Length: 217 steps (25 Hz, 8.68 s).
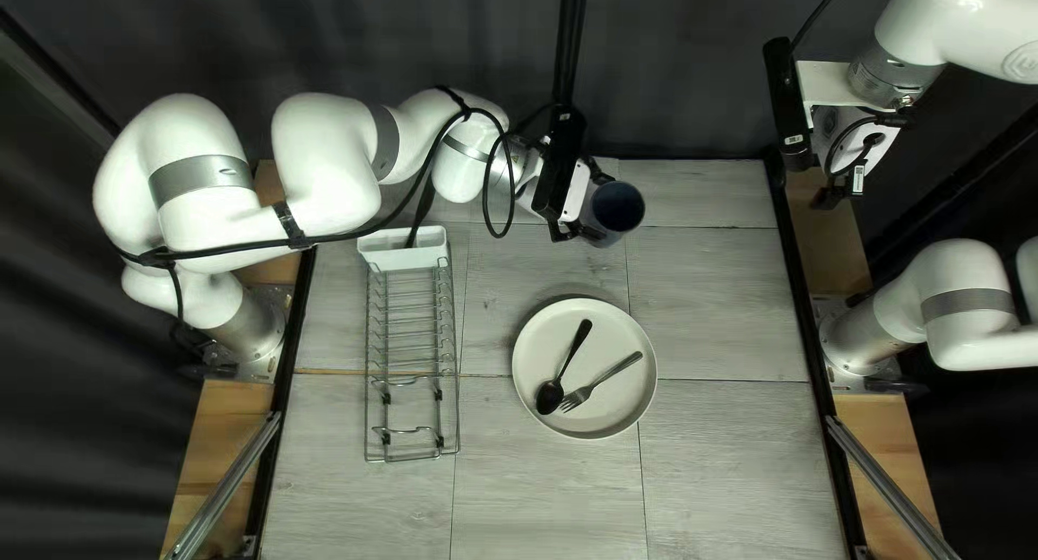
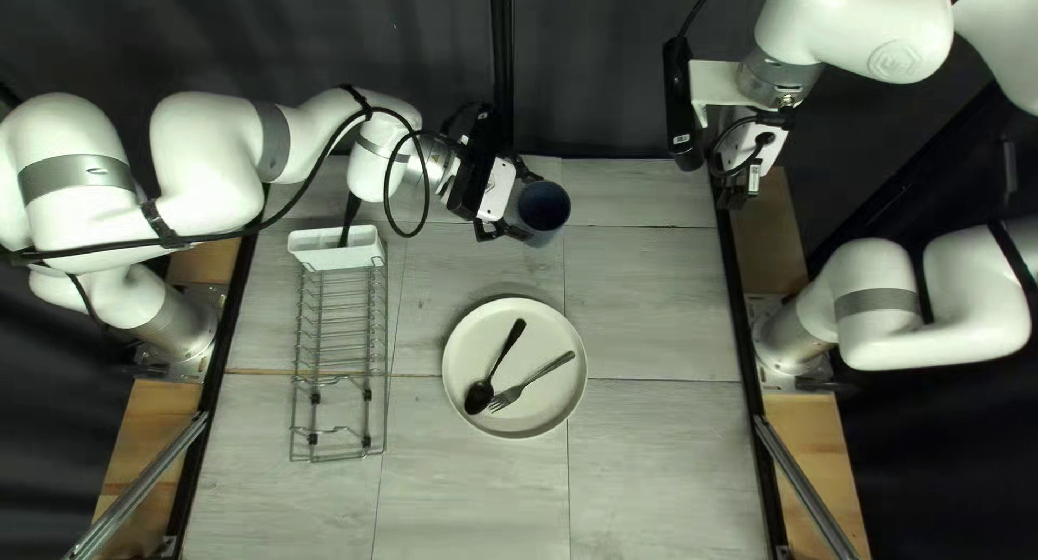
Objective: Pick up and place plate onto table. Place down one fork to the left of the plate. Place spoon and knife to the right of the plate. Place cup above the knife and spoon
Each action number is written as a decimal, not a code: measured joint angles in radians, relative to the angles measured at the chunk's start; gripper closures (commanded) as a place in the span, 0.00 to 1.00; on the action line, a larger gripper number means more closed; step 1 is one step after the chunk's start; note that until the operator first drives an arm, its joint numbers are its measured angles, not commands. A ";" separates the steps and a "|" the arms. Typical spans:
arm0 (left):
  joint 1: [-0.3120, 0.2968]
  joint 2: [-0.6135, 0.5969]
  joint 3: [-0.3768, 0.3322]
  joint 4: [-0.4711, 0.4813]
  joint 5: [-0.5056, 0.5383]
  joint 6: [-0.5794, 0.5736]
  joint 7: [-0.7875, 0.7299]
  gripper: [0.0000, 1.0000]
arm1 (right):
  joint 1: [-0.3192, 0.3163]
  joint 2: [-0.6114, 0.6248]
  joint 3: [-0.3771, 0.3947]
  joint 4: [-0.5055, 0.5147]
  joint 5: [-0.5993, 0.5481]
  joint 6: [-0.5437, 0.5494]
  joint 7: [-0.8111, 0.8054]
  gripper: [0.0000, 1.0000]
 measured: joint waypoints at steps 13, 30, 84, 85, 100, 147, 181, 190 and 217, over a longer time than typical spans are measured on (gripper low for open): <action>0.040 0.104 -0.030 0.017 -0.083 0.081 0.011 0.00 | 0.000 0.000 0.000 0.000 0.000 0.000 0.000 0.00; 0.065 0.145 -0.029 0.023 -0.046 0.080 -0.037 0.00 | 0.000 0.000 0.000 0.000 0.000 0.000 0.000 0.00; 0.752 -1.033 -0.836 -0.354 2.091 0.004 -1.921 0.00 | 0.000 0.000 0.000 0.000 0.000 0.000 0.000 0.00; 0.752 -1.033 -0.837 -0.353 2.092 0.004 -1.921 0.00 | 0.000 0.000 0.000 0.000 0.000 0.000 0.000 0.00; 0.790 -0.881 -0.853 -0.104 2.197 0.396 -1.924 0.00 | 0.000 0.000 0.000 0.000 0.000 0.000 0.000 0.00; 0.837 -0.614 -0.842 -0.016 2.199 0.579 -2.022 1.00 | 0.000 0.000 0.000 0.000 0.000 0.000 0.000 0.00; 0.866 -0.971 -0.752 -0.015 1.828 0.648 -2.270 1.00 | 0.000 0.000 0.000 0.000 0.000 0.000 0.000 0.00; 0.869 -0.952 -0.740 -0.085 1.710 0.557 -2.305 1.00 | 0.000 0.000 0.000 0.000 0.000 0.000 0.000 0.00; 0.878 -1.143 -0.753 -0.455 1.290 0.129 -2.413 1.00 | 0.000 0.000 0.000 0.000 0.000 0.000 0.000 0.00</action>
